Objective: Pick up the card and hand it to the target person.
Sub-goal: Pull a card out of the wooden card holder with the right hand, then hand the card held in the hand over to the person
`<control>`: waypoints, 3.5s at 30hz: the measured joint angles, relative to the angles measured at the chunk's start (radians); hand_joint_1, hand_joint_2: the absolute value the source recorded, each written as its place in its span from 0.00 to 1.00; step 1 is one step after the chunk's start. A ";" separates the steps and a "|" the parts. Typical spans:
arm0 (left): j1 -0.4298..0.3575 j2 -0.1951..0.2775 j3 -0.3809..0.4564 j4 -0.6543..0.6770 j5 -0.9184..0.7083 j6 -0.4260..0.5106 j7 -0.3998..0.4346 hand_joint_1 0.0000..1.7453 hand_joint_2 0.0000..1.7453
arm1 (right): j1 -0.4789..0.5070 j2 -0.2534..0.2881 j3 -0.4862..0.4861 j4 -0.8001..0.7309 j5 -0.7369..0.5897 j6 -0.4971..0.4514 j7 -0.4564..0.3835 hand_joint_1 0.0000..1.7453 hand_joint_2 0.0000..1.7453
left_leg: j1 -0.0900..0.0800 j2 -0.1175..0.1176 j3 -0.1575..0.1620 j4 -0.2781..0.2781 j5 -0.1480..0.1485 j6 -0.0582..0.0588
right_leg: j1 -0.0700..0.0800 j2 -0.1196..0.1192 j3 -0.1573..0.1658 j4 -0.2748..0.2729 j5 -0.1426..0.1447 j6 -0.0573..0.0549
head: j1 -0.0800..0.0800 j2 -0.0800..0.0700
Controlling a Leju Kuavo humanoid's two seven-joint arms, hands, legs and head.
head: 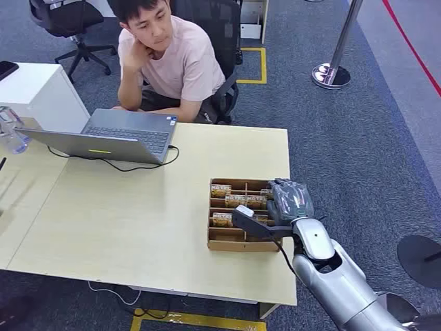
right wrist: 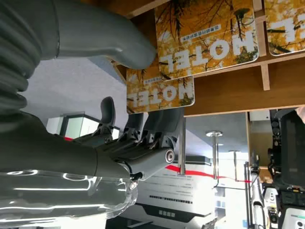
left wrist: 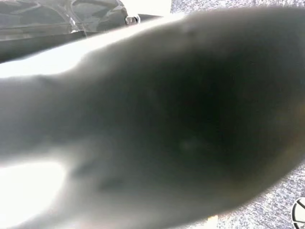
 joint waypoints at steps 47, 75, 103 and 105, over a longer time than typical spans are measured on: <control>0.006 -0.002 0.021 0.000 -0.030 0.030 -0.049 0.00 1.00 | 0.021 -0.019 -0.089 -0.222 -0.071 -0.145 -0.097 0.94 1.00 | 0.000 0.000 -0.003 0.002 0.001 0.001 | 0.000 0.000 -0.002 0.000 0.001 0.001 | 0.000 0.000; -0.010 -0.010 0.060 0.000 -0.058 0.049 -0.187 0.00 1.00 | -0.075 0.234 -0.127 0.119 0.111 -0.584 -0.423 0.94 1.00 | 0.000 0.000 -0.007 0.003 0.004 0.003 | 0.000 0.000 -0.005 0.000 0.004 0.002 | 0.000 0.000; -0.011 -0.013 0.123 0.000 -0.067 -0.021 -0.206 0.00 0.00 | -0.244 0.421 -0.205 0.547 0.155 -0.588 -0.441 0.00 1.00 | 0.000 0.000 -0.013 0.007 0.004 0.004 | 0.000 0.000 -0.009 0.001 0.006 0.005 | 0.000 0.000; -0.011 -0.013 0.124 0.000 -0.067 -0.020 -0.202 0.00 0.00 | -0.245 0.421 -0.213 0.554 0.151 -0.588 -0.441 0.00 1.00 | 0.000 0.000 -0.013 0.007 0.004 0.004 | 0.000 0.000 -0.009 0.001 0.006 0.005 | 0.000 0.000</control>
